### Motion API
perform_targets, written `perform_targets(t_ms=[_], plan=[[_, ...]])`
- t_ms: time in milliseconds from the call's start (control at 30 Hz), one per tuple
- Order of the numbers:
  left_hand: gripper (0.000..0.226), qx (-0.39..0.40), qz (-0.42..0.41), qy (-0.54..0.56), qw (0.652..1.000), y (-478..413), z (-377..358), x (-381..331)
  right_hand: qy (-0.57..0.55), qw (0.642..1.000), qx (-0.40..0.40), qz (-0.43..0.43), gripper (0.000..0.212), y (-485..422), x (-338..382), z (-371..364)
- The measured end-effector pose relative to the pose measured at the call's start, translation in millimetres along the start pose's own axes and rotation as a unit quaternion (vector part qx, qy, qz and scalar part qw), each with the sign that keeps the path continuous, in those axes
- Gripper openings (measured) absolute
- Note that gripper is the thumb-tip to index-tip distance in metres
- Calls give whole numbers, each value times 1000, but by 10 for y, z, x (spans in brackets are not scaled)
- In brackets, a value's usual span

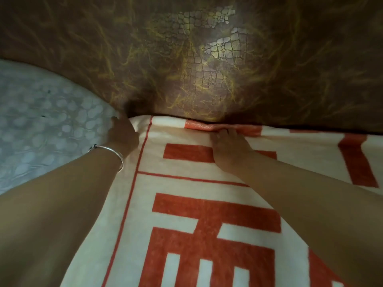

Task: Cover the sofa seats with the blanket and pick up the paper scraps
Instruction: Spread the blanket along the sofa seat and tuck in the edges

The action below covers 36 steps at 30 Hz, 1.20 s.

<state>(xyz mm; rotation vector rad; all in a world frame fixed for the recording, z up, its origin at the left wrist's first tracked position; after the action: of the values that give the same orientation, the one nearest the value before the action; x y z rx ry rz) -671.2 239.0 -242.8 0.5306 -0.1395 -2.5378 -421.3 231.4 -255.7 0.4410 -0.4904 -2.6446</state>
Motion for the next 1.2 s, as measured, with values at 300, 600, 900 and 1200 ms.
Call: perform_targets(t_ms=[300,600,900,1200], plan=[[57,192,-49,-92,976,806,-629,-106,-24,996,36,79,58,677,82,-302],[85,218,35,-177,959,1591,-624,121,-9,998,49,32,62,1388,-211,-577],[78,249,52,-103,962,2818,-1029,-225,-48,994,65,76,63,2173,-391,-776],[53,236,-142,14,961,3672,-808,-1212,-173,985,-6,-22,51,2694,-1064,-608]])
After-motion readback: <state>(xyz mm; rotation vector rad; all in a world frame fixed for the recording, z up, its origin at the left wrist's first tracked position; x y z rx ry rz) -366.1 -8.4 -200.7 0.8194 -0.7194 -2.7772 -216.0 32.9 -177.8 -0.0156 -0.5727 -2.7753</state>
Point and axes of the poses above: each hand's wrist, its own y-axis away from the middle knuckle, its own z-axis out of the back of the hand, x = y × z, the point moved 8 cm from there along -y, towards the middle knuckle, and after that the axes turned 15 degrees about y, right-handed, at the moved point
